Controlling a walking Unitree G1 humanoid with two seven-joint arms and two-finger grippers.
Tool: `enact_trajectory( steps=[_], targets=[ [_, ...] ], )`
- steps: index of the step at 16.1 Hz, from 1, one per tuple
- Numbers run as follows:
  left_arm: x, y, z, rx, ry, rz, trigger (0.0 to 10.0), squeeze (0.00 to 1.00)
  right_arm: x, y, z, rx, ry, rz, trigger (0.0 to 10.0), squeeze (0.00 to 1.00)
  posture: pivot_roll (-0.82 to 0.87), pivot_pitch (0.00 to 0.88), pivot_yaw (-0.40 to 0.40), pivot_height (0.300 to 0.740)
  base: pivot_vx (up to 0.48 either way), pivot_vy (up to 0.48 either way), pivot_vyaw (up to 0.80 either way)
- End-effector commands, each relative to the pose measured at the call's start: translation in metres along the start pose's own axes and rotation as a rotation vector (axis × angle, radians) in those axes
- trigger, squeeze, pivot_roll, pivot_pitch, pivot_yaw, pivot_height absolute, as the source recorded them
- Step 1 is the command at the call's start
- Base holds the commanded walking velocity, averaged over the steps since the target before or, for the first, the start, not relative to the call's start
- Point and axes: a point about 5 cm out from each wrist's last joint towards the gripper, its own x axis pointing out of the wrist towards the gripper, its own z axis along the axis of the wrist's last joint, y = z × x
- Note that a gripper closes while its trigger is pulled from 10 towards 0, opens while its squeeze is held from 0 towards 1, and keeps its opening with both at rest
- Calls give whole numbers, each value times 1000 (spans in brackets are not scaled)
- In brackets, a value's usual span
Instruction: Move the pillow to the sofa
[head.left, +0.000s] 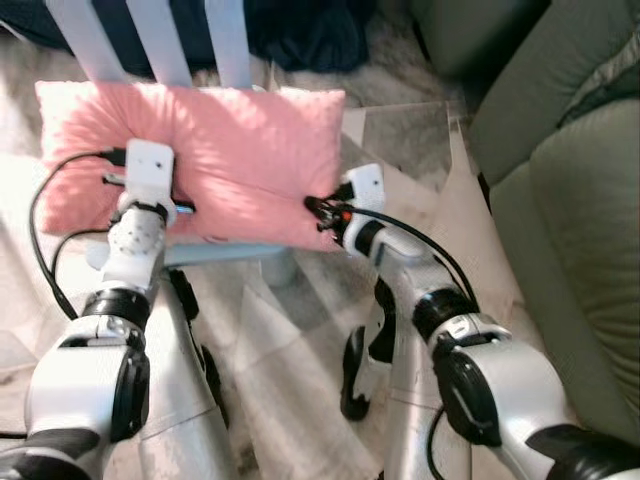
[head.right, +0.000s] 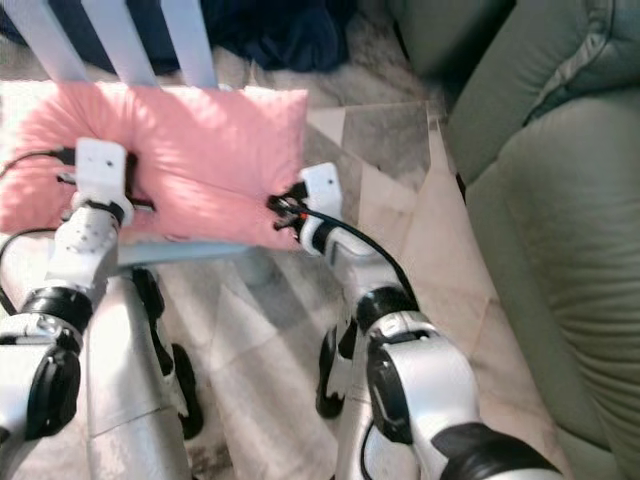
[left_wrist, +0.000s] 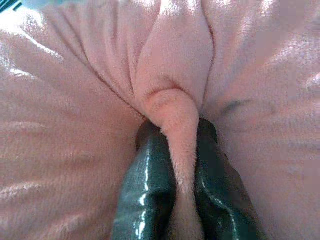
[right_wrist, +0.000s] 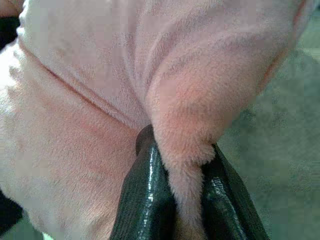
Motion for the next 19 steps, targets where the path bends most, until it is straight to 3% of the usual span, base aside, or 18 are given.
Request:
enact_trajectory(
  steps=[1, 3, 4, 6, 9, 10, 11, 12, 14, 16, 19],
  targets=[
    [-11, -7, -26, 5, 93, -41, 0, 0, -9, -7, -13, -2, 33, -25, 0, 0, 48, 226, -88, 455, 0, 0, 0],
    [-19, -8, -31, -5, 50, -66, 0, 0, -16, -16, -10, -34, -10, -53, 0, 0, 40, 143, -71, 455, 0, 0, 0],
    [-28, -12, -32, -65, -4, -95, 0, 0, -26, -24, -10, -101, -53, -82, 0, 0, 41, 95, -68, 455, 0, 0, 0],
    [-45, -21, -32, -207, -65, -164, 0, 0, -48, -33, -21, -130, -109, -171, 0, 0, 45, 21, -71, 455, 0, 0, 0],
    [-60, -22, -37, -239, -94, -167, 0, 0, -68, -39, -34, -136, -145, -279, 0, 0, 46, 0, -70, 455, 0, 0, 0],
    [-75, -23, -39, -255, -121, -189, 0, 0, -91, -41, -44, -132, -178, -374, 0, 0, 42, 0, -70, 455, 0, 0, 0],
    [-79, -24, -40, -264, -126, -198, 0, 0, -97, -40, -47, -135, -185, -399, 0, 0, 42, 0, -70, 455, 0, 0, 0],
    [-89, -31, -41, -302, -128, -242, 0, 0, -110, -32, -58, -152, -163, -413, 10000, 0, 24, 0, -59, 455, 0, 0, 0],
    [-94, -38, -40, -322, -126, -284, 0, 0, -116, -27, -66, -158, -138, -413, 10000, 0, 21, 0, -59, 455, 0, 0, 0],
    [-99, -48, -37, -355, -108, -340, 9725, 0, -124, -20, -69, -157, -148, -414, 10000, 0, 15, 0, -57, 455, 0, 0, 0],
    [-103, -59, -40, -368, -62, -366, 10000, 0, -122, -16, -62, -131, -170, -444, 10000, 0, 1, 0, -57, 475, 0, 0, 0]
  ],
)
